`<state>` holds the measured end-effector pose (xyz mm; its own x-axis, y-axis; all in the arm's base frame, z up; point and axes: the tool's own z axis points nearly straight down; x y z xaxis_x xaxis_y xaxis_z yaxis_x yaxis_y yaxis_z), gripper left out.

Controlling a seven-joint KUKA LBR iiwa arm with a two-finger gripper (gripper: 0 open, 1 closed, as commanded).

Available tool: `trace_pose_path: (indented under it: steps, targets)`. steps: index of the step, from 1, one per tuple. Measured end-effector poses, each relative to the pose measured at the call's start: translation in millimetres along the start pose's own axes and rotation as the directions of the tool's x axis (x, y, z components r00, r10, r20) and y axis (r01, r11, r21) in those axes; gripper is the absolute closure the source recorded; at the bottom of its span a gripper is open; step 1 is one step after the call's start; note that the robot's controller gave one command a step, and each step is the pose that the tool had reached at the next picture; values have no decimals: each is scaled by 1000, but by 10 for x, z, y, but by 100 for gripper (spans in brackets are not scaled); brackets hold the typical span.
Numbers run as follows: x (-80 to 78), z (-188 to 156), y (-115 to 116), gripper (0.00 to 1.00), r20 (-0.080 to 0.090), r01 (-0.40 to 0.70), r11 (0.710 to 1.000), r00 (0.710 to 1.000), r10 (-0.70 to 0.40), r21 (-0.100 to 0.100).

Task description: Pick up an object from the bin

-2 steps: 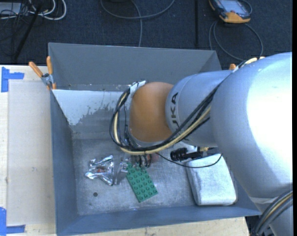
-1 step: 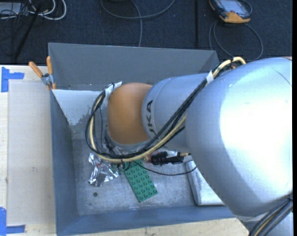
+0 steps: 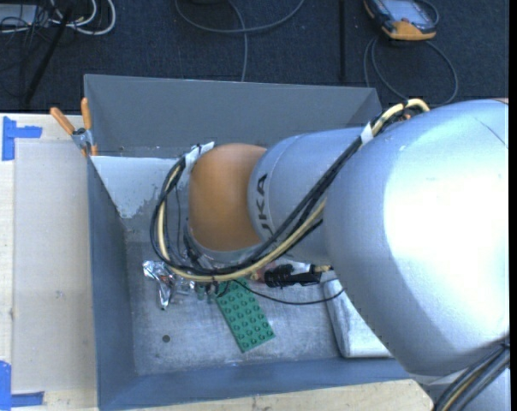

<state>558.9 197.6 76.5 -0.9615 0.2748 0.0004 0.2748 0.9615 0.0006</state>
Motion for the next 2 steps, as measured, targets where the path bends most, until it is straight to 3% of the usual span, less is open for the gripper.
trace_pose_path:
  steps: [1, 2]
  targets:
    - [-204, -1003, -56, 100, 7, -24, 1000, 1000, 24, -4]
    - [-226, -1544, -72, 100, 5, -42, 999, 999, 42, -3]
